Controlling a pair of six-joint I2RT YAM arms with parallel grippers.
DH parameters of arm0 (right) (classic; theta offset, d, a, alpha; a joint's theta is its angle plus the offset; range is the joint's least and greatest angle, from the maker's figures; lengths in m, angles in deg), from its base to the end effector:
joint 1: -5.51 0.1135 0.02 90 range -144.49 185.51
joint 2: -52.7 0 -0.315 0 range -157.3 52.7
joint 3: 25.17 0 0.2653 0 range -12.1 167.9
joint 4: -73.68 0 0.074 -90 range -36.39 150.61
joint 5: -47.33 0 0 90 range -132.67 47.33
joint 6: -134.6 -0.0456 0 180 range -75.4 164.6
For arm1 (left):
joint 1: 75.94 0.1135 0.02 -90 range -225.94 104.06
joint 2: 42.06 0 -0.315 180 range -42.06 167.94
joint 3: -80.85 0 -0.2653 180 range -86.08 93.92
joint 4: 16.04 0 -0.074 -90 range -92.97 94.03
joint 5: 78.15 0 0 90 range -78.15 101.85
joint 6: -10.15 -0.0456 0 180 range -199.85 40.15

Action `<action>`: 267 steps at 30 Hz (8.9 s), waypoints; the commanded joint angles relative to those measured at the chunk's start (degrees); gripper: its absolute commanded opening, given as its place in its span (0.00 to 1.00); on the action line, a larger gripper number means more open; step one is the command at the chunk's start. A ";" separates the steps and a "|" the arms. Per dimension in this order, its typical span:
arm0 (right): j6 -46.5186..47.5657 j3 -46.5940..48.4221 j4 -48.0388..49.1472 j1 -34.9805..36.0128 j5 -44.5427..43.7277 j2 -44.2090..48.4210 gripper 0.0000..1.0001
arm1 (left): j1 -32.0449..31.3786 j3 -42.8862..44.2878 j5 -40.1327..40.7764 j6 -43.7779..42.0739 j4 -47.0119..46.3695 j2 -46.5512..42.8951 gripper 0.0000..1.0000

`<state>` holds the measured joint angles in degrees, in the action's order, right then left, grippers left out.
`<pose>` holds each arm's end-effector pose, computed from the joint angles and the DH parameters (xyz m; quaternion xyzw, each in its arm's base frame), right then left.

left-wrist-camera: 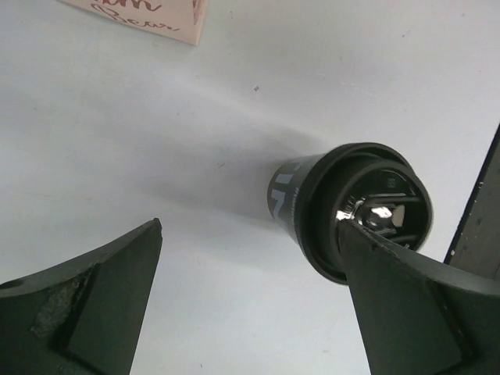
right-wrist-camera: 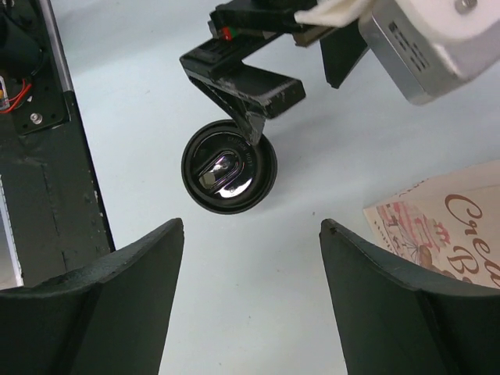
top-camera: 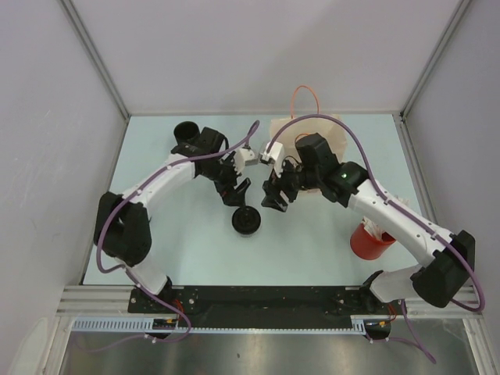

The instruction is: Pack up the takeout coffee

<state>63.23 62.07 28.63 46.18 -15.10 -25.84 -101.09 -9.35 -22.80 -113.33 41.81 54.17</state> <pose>0.2228 0.2192 0.3945 -0.5222 0.7000 0.2925 0.3895 0.3205 -0.1791 0.2965 0.5135 0.7791 -0.2741 0.2330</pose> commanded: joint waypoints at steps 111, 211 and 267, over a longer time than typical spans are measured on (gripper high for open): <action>9.40 -7.73 -11.61 -18.51 18.92 17.99 1.00 | -18.80 -13.10 13.68 -18.62 -2.42 -22.56 0.00; -20.48 -23.28 16.52 -10.34 20.42 -0.30 0.91 | -3.51 -7.74 -9.82 -5.20 2.42 -7.19 0.94; -18.98 -24.95 16.26 -9.46 14.44 8.49 0.86 | -9.48 0.09 -2.79 6.84 13.76 6.61 0.57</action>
<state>43.34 37.42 43.01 36.43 -0.39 -19.06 -109.61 -9.13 -28.42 -106.51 55.71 60.16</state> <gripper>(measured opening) 0.867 0.620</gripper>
